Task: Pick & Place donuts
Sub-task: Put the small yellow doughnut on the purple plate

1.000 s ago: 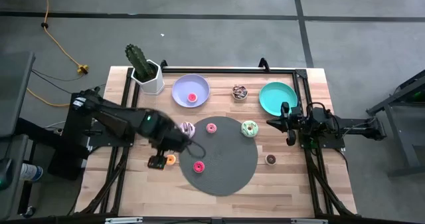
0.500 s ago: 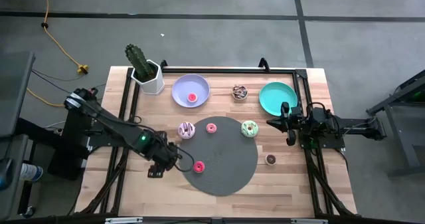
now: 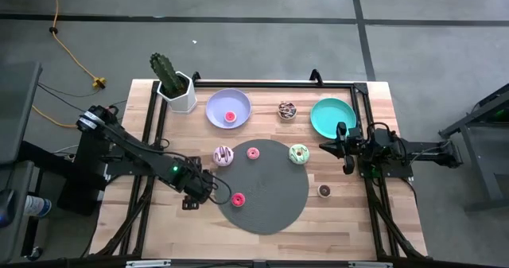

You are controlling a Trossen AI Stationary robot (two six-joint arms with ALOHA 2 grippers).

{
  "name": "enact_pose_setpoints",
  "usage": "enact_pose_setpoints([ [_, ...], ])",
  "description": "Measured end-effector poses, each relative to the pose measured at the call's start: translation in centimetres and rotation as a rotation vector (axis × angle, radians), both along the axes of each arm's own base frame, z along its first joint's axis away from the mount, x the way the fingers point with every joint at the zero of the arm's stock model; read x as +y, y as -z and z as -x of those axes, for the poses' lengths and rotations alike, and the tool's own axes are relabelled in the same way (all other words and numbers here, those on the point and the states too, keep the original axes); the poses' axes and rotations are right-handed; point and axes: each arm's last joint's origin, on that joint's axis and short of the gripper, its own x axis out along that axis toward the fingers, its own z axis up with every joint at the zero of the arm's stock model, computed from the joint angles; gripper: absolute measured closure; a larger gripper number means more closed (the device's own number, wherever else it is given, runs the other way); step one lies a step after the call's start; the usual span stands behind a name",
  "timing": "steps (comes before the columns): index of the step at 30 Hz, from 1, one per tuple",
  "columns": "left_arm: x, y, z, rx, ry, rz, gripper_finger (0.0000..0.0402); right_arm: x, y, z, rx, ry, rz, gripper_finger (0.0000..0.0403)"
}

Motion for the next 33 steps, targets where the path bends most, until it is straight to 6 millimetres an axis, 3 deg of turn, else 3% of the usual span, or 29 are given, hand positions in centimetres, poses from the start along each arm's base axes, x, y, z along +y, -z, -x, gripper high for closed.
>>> enact_pose_setpoints([
  [12,-0.3,0.3,-0.3,-0.02,0.099,0.01,0.0064,0.0,0.0,0.0,0.0,0.0,0.0,0.0402],
  [16,-0.3,0.3,-0.3,-0.02,0.11,0.011,0.0047,0.0,0.0,0.0,0.0,0.0,0.0,0.0402],
  [22,-0.3,1.9,-0.2,-0.047,0.108,0.058,0.0006,0.0,0.0,0.0,0.0,0.0,0.0,0.0402],
  [33,0.0,3.5,0.2,-0.077,0.128,0.049,0.0006,0.0,0.0,0.0,0.0,0.0,0.0,0.0402],
])
